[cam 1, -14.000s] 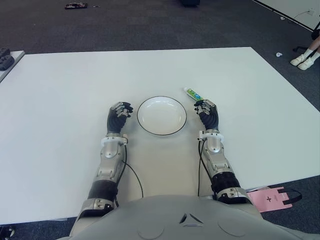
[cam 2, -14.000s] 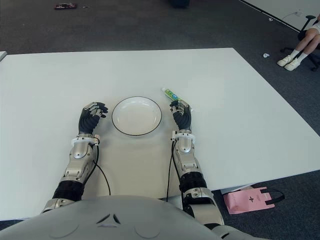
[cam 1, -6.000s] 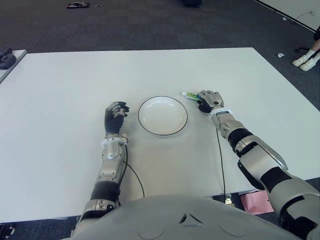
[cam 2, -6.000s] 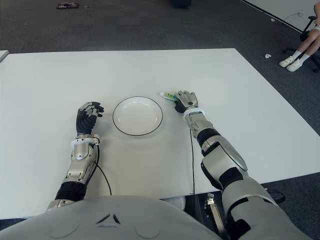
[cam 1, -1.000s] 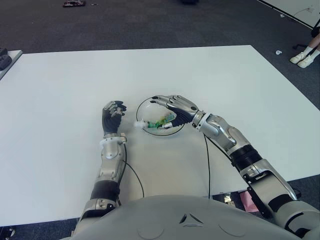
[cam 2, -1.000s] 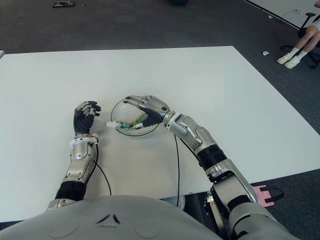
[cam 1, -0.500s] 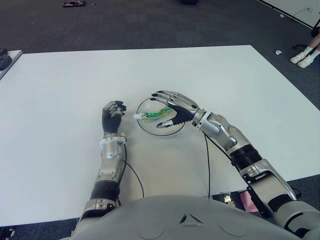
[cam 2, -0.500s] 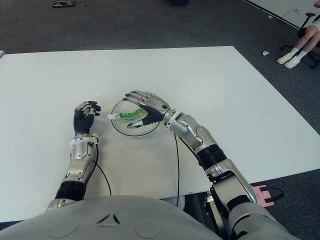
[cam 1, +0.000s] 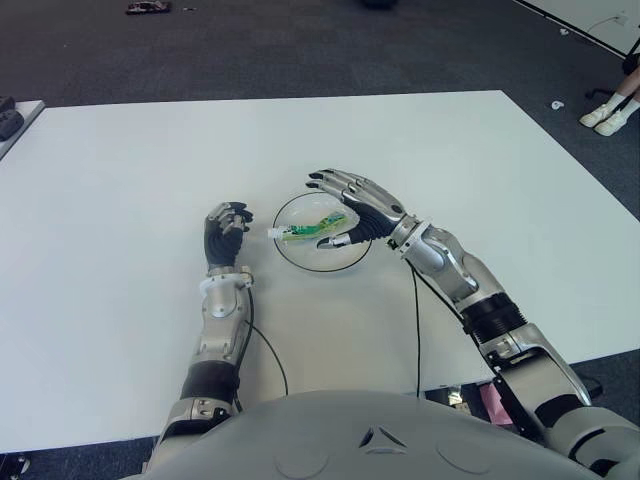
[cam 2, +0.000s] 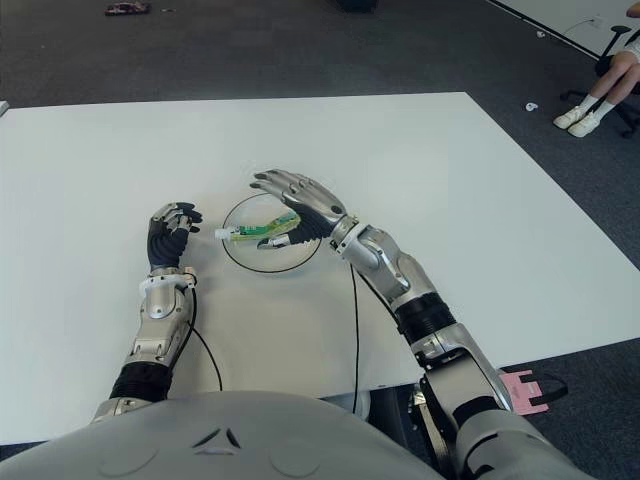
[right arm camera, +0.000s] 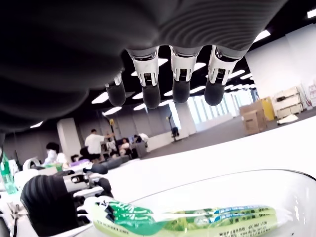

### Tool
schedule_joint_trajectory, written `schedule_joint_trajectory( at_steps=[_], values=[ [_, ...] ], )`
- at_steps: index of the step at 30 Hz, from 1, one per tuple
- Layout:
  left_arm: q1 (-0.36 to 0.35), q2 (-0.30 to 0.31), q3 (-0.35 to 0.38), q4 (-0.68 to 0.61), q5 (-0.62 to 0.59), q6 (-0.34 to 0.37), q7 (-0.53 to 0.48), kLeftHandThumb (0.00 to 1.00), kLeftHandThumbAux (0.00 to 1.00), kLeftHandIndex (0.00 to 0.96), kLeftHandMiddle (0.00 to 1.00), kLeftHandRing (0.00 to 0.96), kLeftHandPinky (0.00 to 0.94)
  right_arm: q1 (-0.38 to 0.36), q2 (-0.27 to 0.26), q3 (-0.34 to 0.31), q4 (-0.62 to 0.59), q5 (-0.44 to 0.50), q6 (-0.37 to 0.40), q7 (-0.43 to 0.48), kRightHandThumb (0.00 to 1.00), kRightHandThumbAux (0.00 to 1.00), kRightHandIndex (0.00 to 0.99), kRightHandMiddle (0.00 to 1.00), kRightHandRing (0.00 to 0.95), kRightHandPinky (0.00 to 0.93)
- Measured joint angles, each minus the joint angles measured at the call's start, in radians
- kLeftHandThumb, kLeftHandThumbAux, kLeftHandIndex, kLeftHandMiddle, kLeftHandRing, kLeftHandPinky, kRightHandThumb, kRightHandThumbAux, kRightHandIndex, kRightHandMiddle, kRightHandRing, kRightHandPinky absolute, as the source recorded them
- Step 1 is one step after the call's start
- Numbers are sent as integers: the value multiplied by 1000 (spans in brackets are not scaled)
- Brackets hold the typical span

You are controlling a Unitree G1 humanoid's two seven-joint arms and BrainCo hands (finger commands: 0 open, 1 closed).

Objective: Put the toothpaste on the table into the plate.

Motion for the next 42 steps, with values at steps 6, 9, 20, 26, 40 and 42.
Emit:
schedule_joint_trajectory(
  at_steps=[6, 9, 20, 26, 40, 42],
  values=[
    [1, -2, 0, -1, 0, 0, 0, 710, 717, 433, 513, 497, 485, 85, 71, -74, -44, 123, 23, -49, 153, 621, 3, 8, 7, 118],
    [1, -2, 0, -2, 0, 0, 0, 709, 717, 433, 512, 496, 483, 125, 103, -105, -39, 204, 3, -62, 157, 714, 60, 70, 71, 172],
    [6, -2, -2, -11, 0, 10, 0, 710, 716, 433, 511, 497, 495, 194, 223, -196, 19, 470, -114, -52, 212, 922, 375, 356, 367, 430],
    [4, -2, -1, -7, 0, 9, 0, 711, 717, 434, 513, 508, 505, 230, 310, -251, 40, 560, -145, -73, 641, 753, 417, 422, 439, 477],
    [-1, 6, -2, 3, 1, 1, -1, 711, 716, 435, 514, 503, 485, 260, 442, -355, 148, 540, -252, -240, 700, 729, 429, 470, 472, 475],
    [0, 6, -2, 3, 1, 1, -1, 712, 716, 435, 514, 501, 484, 260, 443, -364, 150, 538, -245, -250, 700, 728, 430, 474, 474, 483]
  ],
)
